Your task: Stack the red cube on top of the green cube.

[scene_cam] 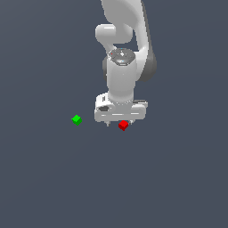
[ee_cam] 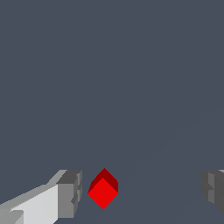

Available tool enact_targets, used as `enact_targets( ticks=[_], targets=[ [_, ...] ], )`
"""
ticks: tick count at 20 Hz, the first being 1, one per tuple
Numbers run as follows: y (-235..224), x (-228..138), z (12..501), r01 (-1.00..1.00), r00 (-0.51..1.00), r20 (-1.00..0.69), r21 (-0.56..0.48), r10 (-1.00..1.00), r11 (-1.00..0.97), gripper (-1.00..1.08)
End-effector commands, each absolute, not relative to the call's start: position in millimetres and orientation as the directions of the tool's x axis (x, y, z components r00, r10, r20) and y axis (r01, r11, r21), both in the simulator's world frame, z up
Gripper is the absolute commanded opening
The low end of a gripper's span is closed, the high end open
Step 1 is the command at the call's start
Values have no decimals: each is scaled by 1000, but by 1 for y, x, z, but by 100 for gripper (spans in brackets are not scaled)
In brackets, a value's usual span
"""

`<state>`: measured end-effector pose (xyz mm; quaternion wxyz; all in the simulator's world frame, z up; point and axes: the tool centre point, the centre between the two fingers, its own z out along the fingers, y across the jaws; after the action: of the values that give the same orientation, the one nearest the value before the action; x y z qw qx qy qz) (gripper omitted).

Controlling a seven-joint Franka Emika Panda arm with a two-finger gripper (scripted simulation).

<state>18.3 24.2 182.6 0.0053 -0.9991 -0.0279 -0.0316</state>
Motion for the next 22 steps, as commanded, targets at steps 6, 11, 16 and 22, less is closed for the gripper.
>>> enact_targets(
  ticks=[6,11,16,22],
  targets=[
    [24,16,180,39,997,62,-9,39,-999,100],
    [23,9,173,-11,998,58,-10,-12,-1000,100],
    [24,-2,160,-94,994,51,-11,-94,-996,100],
    [26,-20,140,-231,972,40,-10,-231,-973,100]
  ],
)
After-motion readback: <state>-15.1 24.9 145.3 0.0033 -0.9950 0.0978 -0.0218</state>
